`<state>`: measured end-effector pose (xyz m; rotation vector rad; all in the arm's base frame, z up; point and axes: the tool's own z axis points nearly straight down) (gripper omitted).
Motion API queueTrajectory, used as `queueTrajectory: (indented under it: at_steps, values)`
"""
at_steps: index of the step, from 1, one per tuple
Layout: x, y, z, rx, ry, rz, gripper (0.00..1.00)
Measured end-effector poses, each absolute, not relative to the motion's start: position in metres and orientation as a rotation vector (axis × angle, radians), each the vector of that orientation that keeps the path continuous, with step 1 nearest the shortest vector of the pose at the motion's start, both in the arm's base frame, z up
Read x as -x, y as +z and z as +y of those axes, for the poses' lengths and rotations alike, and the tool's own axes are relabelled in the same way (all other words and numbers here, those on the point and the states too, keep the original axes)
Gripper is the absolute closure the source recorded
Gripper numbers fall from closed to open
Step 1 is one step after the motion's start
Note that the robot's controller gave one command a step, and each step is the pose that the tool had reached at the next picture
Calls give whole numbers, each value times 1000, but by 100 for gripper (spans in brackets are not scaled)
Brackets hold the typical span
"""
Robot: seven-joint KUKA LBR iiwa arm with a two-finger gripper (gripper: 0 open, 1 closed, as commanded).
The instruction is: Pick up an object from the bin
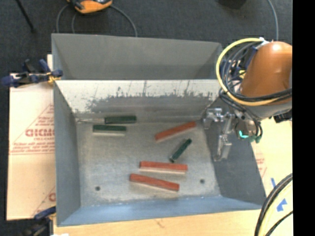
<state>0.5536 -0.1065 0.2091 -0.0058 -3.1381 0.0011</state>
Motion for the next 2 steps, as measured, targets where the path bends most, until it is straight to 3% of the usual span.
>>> queueTrajectory:
  at_steps: [1,2]
  values:
    - [-555,214,-106,1,3,-3146,0]
    - [-610,131,-86,-109,5,-3152,0]
